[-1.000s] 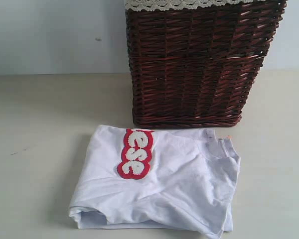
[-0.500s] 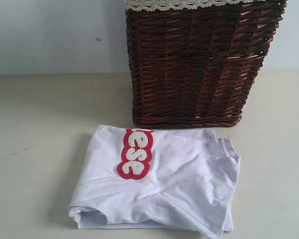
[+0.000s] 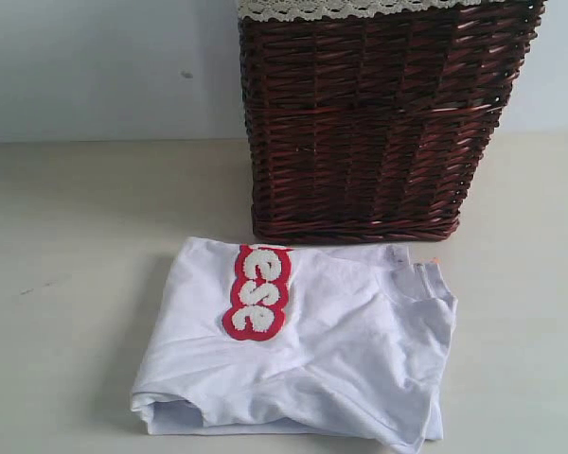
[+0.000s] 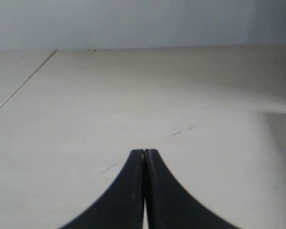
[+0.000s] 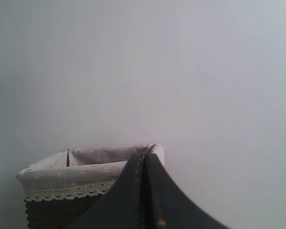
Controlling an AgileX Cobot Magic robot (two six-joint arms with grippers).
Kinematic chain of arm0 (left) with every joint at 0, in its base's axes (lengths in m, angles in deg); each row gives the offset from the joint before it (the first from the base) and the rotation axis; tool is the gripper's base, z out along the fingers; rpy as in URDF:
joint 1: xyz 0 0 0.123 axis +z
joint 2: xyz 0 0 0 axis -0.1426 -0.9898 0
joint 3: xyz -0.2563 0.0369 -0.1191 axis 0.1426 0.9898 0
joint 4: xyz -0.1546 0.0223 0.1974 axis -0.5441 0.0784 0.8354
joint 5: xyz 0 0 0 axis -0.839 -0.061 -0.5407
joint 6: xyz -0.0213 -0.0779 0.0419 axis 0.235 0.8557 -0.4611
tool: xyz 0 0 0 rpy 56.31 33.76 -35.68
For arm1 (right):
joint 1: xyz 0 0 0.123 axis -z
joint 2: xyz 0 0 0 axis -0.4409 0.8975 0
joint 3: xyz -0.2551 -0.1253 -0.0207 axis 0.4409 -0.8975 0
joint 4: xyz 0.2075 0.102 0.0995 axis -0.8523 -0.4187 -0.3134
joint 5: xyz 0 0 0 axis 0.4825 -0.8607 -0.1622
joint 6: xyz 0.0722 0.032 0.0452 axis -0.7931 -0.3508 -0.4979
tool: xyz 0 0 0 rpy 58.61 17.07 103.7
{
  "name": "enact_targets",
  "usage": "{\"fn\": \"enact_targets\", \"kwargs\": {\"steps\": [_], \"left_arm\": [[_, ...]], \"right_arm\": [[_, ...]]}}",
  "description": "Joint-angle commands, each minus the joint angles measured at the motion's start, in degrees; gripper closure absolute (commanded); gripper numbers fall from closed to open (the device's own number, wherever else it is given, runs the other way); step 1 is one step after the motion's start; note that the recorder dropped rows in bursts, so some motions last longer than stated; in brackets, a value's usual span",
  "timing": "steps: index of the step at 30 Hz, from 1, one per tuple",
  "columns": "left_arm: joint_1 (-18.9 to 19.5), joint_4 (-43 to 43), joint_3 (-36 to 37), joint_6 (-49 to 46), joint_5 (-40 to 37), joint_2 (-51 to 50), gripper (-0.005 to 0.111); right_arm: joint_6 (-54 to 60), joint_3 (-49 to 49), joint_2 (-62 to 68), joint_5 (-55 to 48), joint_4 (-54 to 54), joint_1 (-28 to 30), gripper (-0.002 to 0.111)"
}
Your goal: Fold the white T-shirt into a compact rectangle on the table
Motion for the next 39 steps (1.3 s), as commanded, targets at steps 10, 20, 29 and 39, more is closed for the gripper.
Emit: {"fn": "enact_targets", "kwargs": {"steps": [10, 20, 29, 39], "left_arm": [[-0.38, 0.11, -0.07, -0.15, 0.13, 0.28, 0.107], [-0.38, 0.11, -0.07, -0.15, 0.01, 0.28, 0.107], [-0.38, 0.11, -0.07, -0.15, 0.01, 0.28, 0.107], [-0.38, 0.11, -0.07, -0.15, 0.01, 0.28, 0.107]], "right_arm": [[3.88, -16.15, -4.01, 19.05, 2.94, 0.6, 0.108], [5.5, -35.84, -4.01, 23.35, 5.78, 0.75, 0.108], [6.35, -37.57, -4.01, 11.96, 5.64, 0.75, 0.108], [4.78, -37.57, -4.01, 6.81, 3.06, 0.75, 0.108]]}}
